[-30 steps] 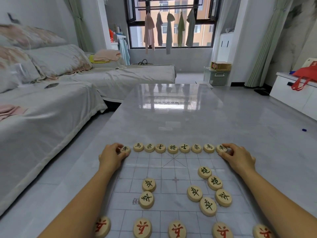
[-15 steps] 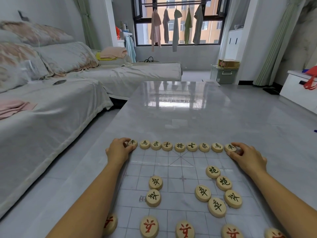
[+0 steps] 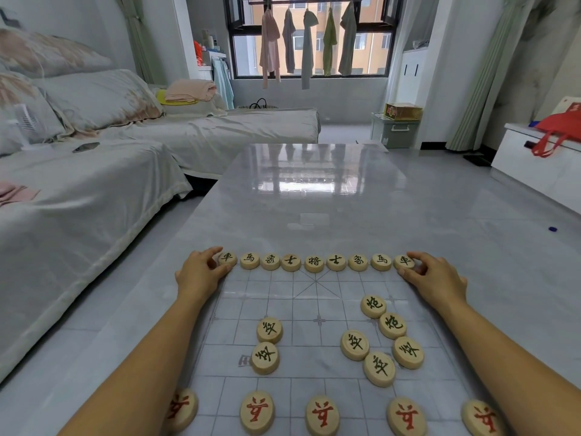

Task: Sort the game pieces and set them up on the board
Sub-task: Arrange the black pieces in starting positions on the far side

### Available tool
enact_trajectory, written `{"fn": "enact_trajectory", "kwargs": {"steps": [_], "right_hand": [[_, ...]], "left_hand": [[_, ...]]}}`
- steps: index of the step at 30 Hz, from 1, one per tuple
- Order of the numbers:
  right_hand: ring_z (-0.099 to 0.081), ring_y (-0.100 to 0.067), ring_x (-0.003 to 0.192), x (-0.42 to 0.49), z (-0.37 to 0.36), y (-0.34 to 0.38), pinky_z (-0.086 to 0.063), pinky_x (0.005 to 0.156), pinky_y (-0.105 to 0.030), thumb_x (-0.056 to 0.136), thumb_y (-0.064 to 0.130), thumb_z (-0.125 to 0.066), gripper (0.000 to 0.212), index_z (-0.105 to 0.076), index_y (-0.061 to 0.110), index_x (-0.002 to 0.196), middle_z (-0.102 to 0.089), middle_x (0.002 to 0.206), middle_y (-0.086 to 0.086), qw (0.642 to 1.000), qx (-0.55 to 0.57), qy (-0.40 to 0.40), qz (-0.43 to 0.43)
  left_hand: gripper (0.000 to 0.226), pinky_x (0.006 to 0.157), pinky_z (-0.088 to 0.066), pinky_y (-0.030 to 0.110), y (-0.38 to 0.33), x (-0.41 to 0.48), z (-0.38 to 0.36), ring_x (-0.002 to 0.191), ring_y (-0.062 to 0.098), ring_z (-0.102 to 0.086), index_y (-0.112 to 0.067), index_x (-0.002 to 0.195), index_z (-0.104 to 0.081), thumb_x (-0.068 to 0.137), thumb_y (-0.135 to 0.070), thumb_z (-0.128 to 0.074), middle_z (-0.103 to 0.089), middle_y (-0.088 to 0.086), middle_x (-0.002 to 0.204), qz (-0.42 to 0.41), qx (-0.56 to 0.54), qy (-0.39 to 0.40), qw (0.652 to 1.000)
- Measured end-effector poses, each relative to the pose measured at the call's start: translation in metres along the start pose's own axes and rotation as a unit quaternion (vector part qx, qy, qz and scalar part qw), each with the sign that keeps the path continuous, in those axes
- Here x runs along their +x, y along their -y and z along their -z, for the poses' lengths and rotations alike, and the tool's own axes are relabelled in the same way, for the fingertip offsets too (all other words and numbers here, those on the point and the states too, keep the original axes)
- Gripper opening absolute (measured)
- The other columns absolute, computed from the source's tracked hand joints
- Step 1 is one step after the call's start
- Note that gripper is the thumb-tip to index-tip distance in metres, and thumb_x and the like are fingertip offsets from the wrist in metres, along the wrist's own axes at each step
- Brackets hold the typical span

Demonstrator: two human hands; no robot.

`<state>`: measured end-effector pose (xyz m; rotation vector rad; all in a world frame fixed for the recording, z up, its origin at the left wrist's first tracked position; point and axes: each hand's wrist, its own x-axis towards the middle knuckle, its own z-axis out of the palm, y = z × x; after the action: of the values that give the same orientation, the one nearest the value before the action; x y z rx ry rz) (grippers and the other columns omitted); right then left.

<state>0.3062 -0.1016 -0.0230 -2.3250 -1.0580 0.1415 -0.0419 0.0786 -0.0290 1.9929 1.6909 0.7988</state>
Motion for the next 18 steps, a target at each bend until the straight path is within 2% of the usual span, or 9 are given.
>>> {"fn": "enact_trajectory", "kwargs": {"steps": [6, 9, 10, 12, 14, 16, 18], "right_hand": [[-0.053, -0.025, 0.105, 0.0, -0.001, -0.002, -0.035, 0.089, -0.04, 0.081, 0.046, -0.062, 0.053, -0.052, 0.022, 0.127, -0.059, 0.092, -0.002, 0.999, 0.038, -0.01, -0.009], [-0.055, -0.024, 0.098, -0.002, 0.0, -0.001, -0.035, 0.095, -0.043, 0.079, 0.047, -0.064, 0.057, -0.049, 0.018, 0.126, -0.058, 0.086, 0.0, 0.995, 0.093, -0.027, -0.022], [-0.056, -0.023, 0.094, -0.002, 0.0, -0.001, -0.036, 0.097, -0.044, 0.079, 0.046, -0.064, 0.055, -0.049, 0.017, 0.124, -0.056, 0.082, 0.003, 0.992, 0.116, -0.032, -0.027], [-0.054, -0.02, 0.086, -0.002, 0.001, -0.002, -0.039, 0.096, -0.046, 0.08, 0.041, -0.065, 0.048, -0.05, 0.016, 0.118, -0.051, 0.075, 0.007, 0.987, 0.153, -0.044, -0.034], [-0.054, -0.019, 0.08, -0.003, 0.001, -0.003, -0.043, 0.088, -0.043, 0.081, 0.036, -0.064, 0.038, -0.052, 0.014, 0.11, -0.05, 0.073, 0.006, 0.978, 0.197, -0.056, -0.037], [-0.053, -0.02, 0.078, -0.007, 0.003, -0.001, -0.044, 0.077, -0.038, 0.083, 0.032, -0.063, 0.027, -0.055, 0.013, 0.101, -0.051, 0.072, 0.004, 0.969, 0.237, -0.061, -0.033], [-0.054, -0.023, 0.079, -0.013, 0.007, 0.003, -0.043, 0.072, -0.035, 0.084, 0.029, -0.061, 0.016, -0.057, 0.015, 0.092, -0.052, 0.072, 0.004, 0.972, 0.228, -0.06, -0.004]], "left_hand": [[0.05, 0.094, -0.042, 0.044, 0.0, -0.002, 0.001, 0.092, 0.021, -0.054, -0.016, 0.124, -0.054, 0.078, -0.027, -0.071, -0.053, 0.0, 0.09, 0.005, -0.028, -0.002, 1.0], [0.057, 0.094, -0.043, 0.047, 0.001, -0.005, 0.003, 0.086, 0.019, -0.053, -0.012, 0.127, -0.05, 0.077, -0.024, -0.073, -0.054, 0.001, 0.088, 0.014, -0.058, 0.006, 0.998], [0.058, 0.091, -0.044, 0.044, 0.0, -0.007, 0.005, 0.085, 0.019, -0.052, -0.011, 0.129, -0.047, 0.078, -0.023, -0.072, -0.054, 0.002, 0.09, 0.016, -0.075, 0.012, 0.997], [0.058, 0.075, -0.044, 0.032, -0.004, -0.014, 0.012, 0.085, 0.019, -0.051, -0.008, 0.133, -0.04, 0.083, -0.021, -0.067, -0.053, 0.006, 0.095, 0.018, -0.11, 0.028, 0.993], [0.056, 0.065, -0.038, 0.025, -0.008, -0.025, 0.02, 0.085, 0.019, -0.05, -0.007, 0.132, -0.039, 0.085, -0.02, -0.064, -0.052, 0.009, 0.098, 0.019, -0.125, 0.036, 0.991], [0.047, 0.064, -0.038, 0.024, -0.009, -0.044, 0.025, 0.083, 0.019, -0.051, -0.009, 0.126, -0.042, 0.085, -0.02, -0.063, -0.053, 0.008, 0.095, 0.022, -0.131, 0.047, 0.99], [0.039, 0.067, -0.041, 0.024, -0.005, -0.065, 0.029, 0.083, 0.019, -0.053, -0.011, 0.119, -0.046, 0.085, -0.018, -0.064, -0.055, 0.005, 0.092, 0.015, -0.143, 0.071, 0.987]]}}
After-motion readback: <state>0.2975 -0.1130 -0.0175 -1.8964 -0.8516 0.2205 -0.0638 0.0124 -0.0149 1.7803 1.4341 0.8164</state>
